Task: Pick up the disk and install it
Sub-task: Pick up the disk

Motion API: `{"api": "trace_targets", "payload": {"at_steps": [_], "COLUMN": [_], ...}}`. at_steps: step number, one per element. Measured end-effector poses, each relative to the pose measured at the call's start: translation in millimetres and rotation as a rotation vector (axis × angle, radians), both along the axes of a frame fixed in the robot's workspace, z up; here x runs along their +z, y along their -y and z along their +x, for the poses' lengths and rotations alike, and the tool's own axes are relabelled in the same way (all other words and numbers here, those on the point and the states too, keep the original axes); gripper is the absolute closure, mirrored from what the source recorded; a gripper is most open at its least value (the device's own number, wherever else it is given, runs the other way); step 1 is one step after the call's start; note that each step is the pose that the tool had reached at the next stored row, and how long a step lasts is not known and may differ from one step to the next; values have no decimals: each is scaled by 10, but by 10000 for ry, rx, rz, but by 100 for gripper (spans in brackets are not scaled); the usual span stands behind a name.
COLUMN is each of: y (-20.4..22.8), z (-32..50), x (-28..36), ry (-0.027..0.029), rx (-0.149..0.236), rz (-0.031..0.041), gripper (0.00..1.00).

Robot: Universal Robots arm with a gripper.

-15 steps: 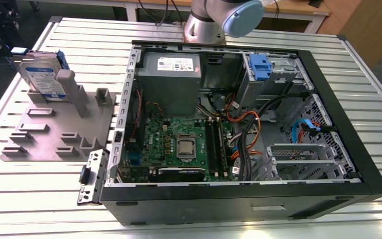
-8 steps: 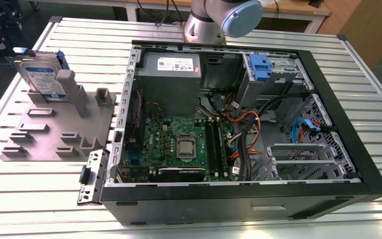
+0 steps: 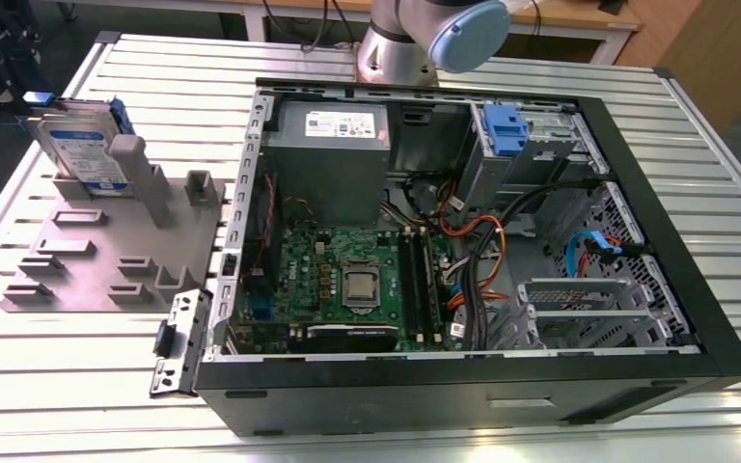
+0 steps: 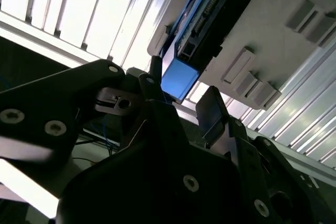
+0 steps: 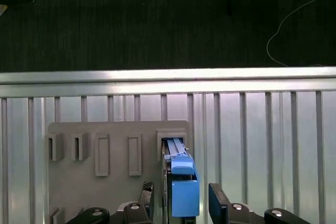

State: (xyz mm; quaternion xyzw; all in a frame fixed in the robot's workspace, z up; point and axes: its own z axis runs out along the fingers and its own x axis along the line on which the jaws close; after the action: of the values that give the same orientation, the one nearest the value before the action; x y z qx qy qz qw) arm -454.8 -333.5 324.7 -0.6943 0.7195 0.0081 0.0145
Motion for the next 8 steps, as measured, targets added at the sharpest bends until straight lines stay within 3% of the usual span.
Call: {"api": "trace_targets", "payload": {"at_steps": [8], "y": [0], "z": [-10], "x": [-147], "ry": [-14], "rx": [59], "rz": [1], "gripper": [47]}}
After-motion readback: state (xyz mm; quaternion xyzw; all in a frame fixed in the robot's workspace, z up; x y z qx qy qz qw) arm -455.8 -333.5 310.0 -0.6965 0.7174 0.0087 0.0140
